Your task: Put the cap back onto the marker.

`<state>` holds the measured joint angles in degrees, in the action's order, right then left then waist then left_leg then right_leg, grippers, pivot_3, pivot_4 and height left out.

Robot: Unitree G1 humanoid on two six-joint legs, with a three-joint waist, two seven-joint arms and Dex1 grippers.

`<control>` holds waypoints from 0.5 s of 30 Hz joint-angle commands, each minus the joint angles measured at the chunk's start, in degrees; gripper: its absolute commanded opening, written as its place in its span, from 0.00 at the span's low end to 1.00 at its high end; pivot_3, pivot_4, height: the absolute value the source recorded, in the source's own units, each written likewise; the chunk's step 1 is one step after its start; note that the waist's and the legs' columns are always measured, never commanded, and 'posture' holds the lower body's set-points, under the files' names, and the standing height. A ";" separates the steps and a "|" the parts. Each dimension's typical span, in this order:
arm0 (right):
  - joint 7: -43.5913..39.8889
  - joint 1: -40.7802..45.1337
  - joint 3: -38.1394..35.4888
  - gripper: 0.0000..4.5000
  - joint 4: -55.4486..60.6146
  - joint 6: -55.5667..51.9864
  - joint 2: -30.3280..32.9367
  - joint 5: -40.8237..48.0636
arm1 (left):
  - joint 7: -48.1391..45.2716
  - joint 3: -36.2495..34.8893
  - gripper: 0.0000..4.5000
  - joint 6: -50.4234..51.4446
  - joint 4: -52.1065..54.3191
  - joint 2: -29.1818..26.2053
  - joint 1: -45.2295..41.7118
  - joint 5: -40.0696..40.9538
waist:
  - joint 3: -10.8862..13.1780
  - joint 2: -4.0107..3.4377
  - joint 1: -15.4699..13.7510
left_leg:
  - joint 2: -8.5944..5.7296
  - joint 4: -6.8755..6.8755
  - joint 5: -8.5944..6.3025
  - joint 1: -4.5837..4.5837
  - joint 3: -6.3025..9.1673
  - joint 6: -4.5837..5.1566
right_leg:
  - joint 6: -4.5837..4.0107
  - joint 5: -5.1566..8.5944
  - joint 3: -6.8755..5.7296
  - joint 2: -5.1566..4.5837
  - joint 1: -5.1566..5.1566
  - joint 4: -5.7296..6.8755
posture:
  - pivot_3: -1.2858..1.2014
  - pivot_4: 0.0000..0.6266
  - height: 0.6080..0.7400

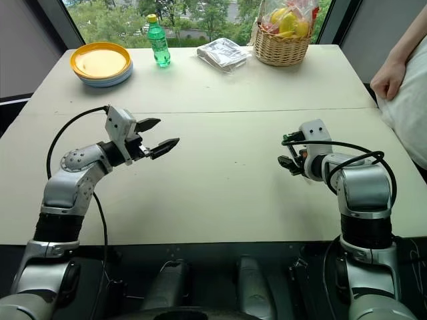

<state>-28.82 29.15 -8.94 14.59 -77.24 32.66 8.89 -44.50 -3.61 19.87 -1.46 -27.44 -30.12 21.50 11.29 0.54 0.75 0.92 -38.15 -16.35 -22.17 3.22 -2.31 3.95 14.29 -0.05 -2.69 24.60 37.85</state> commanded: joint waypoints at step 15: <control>1.16 0.98 0.18 0.99 1.23 2.16 4.29 4.01 | -10.65 -0.52 1.00 3.96 3.51 -3.03 -3.44 8.95 | 0.00 0.00 0.11 | 0.00 0.02 0.00 -0.01 0.00 0.00 | 0.00 0.00 0.01 0.02 0.00 -0.06 | 0.52 0.24 1.00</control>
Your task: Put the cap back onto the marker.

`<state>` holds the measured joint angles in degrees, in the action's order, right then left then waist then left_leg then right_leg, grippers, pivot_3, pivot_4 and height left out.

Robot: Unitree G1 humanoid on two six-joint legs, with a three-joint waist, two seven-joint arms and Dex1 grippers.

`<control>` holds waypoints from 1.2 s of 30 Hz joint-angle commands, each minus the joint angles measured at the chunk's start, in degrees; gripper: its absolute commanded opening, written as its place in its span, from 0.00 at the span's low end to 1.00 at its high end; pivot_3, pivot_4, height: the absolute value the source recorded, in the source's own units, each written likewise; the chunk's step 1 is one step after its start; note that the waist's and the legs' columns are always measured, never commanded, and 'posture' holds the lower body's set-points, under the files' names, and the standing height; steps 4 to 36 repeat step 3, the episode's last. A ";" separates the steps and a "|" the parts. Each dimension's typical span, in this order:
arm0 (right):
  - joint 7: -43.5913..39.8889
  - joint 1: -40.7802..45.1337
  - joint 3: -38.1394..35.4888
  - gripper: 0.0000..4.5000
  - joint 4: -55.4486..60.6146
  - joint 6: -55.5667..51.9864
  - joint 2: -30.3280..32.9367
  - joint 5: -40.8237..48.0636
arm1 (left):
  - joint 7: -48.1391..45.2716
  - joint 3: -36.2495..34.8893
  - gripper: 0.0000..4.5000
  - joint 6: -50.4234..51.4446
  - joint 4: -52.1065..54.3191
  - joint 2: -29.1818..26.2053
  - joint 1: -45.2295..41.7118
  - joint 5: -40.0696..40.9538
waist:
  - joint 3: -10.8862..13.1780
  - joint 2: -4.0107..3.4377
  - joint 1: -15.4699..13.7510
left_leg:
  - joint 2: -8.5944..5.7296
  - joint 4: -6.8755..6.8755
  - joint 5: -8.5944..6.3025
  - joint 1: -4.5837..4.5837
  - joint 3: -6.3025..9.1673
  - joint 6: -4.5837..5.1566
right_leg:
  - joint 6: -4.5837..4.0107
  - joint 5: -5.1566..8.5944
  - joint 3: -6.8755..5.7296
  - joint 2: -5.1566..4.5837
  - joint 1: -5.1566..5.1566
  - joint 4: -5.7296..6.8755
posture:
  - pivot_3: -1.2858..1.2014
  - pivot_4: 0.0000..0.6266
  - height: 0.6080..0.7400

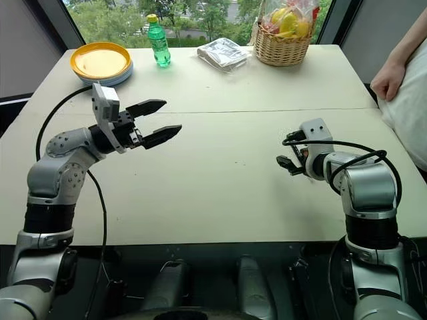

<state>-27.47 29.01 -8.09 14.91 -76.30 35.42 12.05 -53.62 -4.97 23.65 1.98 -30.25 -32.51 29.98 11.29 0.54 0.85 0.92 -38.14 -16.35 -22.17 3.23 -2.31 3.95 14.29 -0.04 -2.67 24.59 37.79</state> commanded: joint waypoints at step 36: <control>-0.50 1.49 -0.82 0.99 0.27 1.92 2.70 1.37 | -3.42 2.08 1.00 0.55 -0.67 -0.54 -0.79 0.37 | 0.00 0.00 0.01 | 0.00 0.00 0.00 0.00 0.00 0.00 | 0.00 0.00 0.00 0.00 0.00 0.00 | 0.52 0.24 1.00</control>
